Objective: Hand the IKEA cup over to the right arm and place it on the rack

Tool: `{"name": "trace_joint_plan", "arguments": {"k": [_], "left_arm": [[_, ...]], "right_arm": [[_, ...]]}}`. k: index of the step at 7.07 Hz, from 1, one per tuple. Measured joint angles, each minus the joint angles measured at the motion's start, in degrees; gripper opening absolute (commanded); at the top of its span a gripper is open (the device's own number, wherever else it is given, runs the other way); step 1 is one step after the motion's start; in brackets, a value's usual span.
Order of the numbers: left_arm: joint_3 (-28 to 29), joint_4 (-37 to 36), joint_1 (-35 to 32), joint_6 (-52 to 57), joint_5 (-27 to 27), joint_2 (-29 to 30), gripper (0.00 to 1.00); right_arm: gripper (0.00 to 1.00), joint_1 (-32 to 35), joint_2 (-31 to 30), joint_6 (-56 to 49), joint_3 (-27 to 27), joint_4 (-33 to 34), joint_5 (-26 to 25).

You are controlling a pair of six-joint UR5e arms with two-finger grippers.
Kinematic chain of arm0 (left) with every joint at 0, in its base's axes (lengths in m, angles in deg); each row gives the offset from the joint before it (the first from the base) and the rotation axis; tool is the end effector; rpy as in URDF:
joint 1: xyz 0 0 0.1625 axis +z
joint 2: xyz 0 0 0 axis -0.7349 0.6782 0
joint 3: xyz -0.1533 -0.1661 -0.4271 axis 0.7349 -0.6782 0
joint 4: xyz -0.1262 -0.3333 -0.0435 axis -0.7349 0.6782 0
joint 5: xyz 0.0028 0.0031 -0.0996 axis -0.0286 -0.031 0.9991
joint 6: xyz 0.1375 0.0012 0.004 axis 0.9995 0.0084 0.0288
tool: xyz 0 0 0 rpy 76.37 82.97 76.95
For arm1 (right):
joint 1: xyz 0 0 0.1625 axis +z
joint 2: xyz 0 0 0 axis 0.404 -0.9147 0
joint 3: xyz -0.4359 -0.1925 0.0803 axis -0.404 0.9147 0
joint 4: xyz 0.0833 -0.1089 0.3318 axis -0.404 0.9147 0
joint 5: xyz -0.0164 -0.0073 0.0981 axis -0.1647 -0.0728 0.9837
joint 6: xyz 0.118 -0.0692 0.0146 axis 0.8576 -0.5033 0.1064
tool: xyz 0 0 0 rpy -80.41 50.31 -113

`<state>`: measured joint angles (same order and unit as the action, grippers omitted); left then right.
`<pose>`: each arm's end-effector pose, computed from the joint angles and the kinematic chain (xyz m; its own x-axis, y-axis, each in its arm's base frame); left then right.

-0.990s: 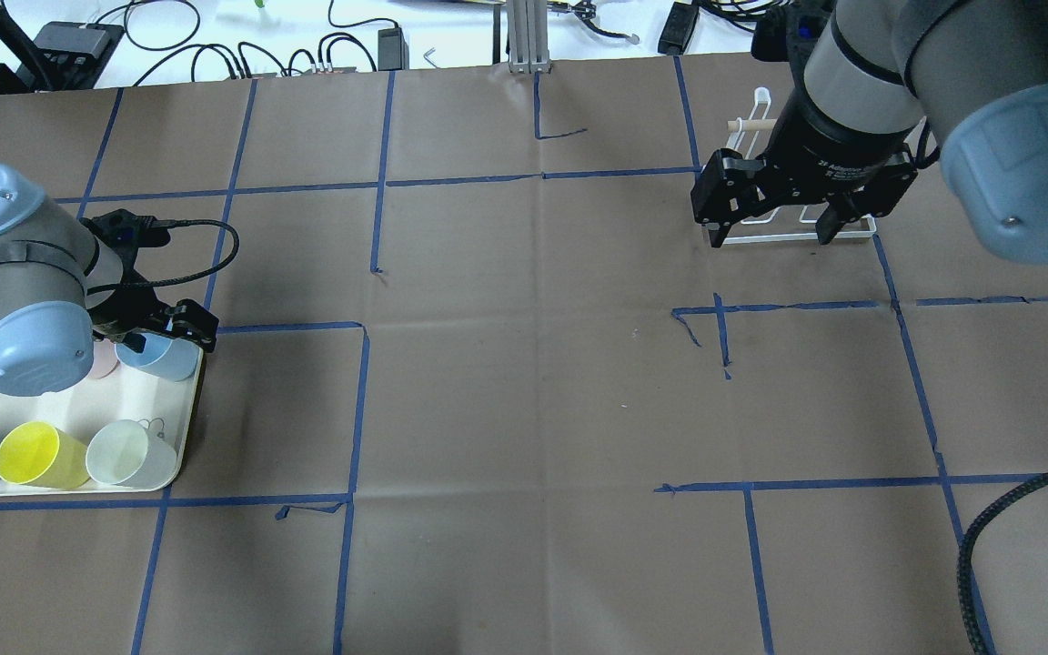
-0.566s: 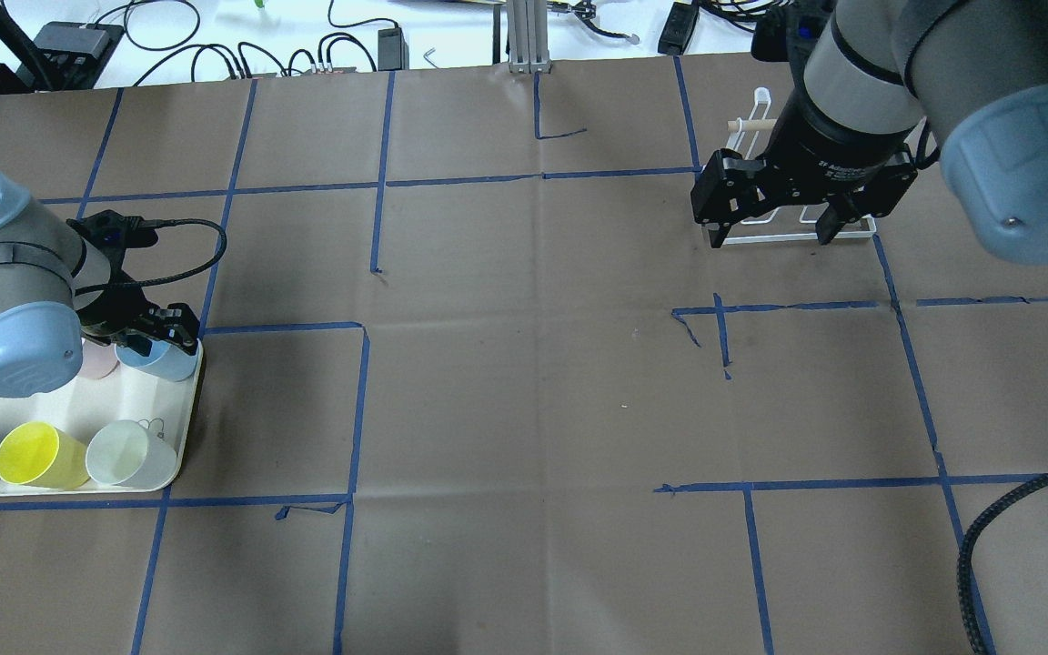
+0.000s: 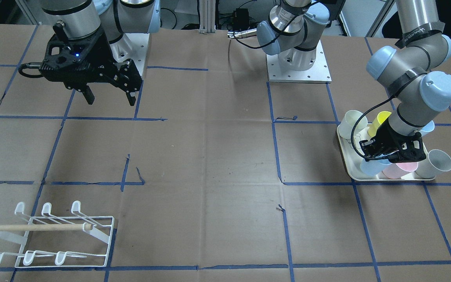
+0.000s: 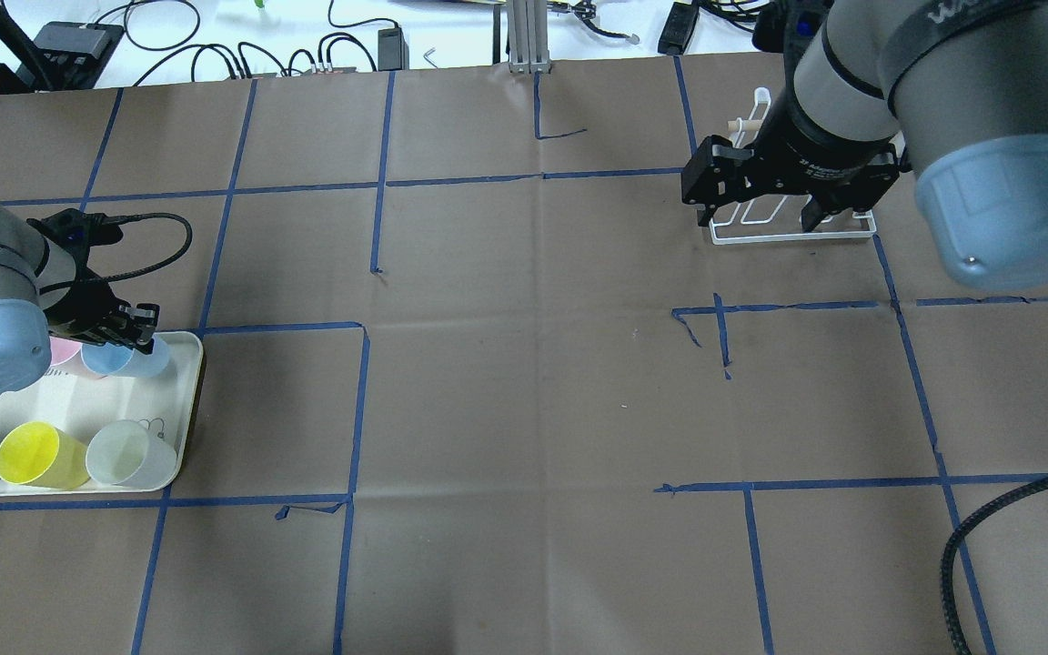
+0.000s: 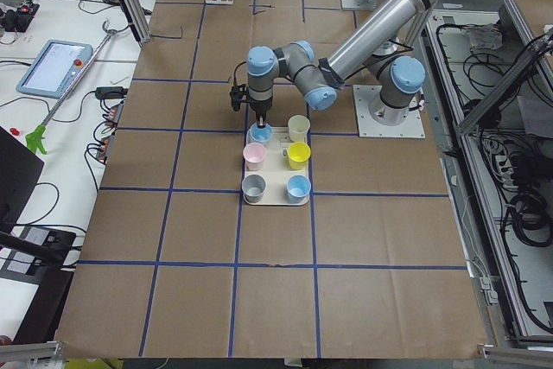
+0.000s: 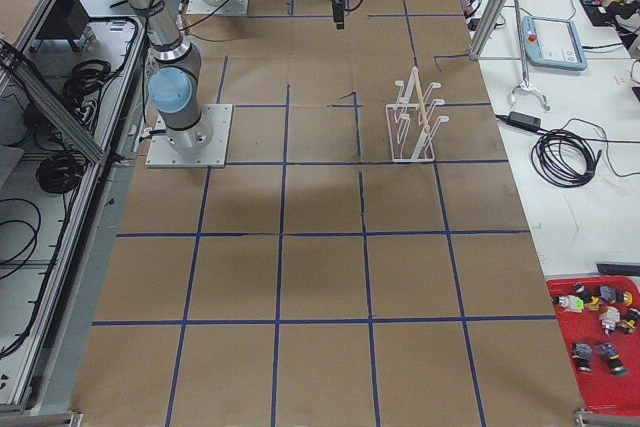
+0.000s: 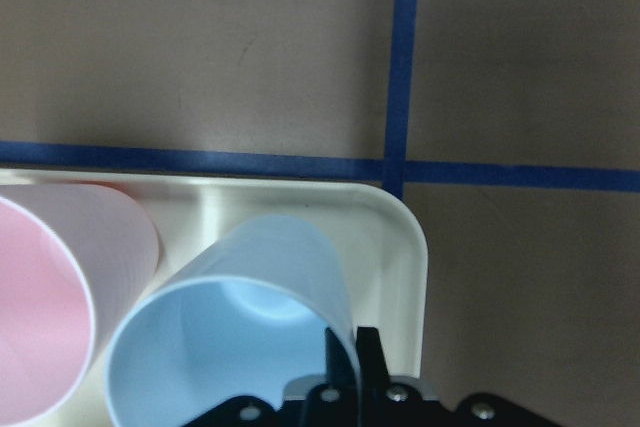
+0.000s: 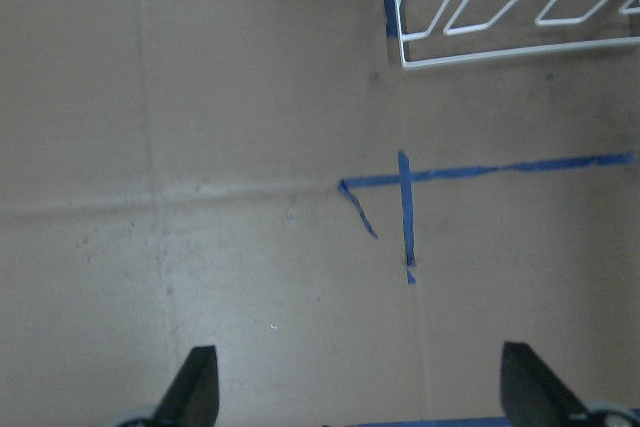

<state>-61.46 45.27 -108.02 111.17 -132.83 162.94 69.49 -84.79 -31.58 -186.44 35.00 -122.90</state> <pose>0.1096 -0.4699 0.3043 -0.9985 -0.0532 -0.0153 -0.0524 0.9976 -0.0460 0.1655 -0.4139 0.4974 -0.9890 0.1114 -0.0971 0.1298 0.9690 -0.2102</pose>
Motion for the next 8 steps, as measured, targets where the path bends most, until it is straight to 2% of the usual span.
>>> {"name": "trace_joint_plan", "arguments": {"k": [2, 3, 4, 6, 8], "left_arm": [[6.8, 5.7, -0.3, -0.3, 2.2, -0.4, 0.00], [12.6, 12.9, -0.5, -0.6, 2.7, -0.8, 0.00], [19.5, 21.7, -0.5, -0.7, 2.9, -0.7, 0.00], [31.6, 35.8, -0.6, -0.8, 3.1, 0.1, 0.00], [38.4, 42.0, -1.0, -0.7, 5.4, 0.3, 0.00]], "right_arm": [[1.00, 0.1, -0.1, 10.1, -7.1, 21.6, 2.7], [1.00, 0.1, -0.1, 15.1, -9.8, 30.6, 5.0], [1.00, 0.2, -0.2, 19.5, -11.9, 36.7, 6.4], [1.00, 0.2, -0.2, 23.5, -14.9, 44.9, 9.5], [1.00, 0.2, -0.2, 33.4, -17.0, 50.3, 16.3]]}}
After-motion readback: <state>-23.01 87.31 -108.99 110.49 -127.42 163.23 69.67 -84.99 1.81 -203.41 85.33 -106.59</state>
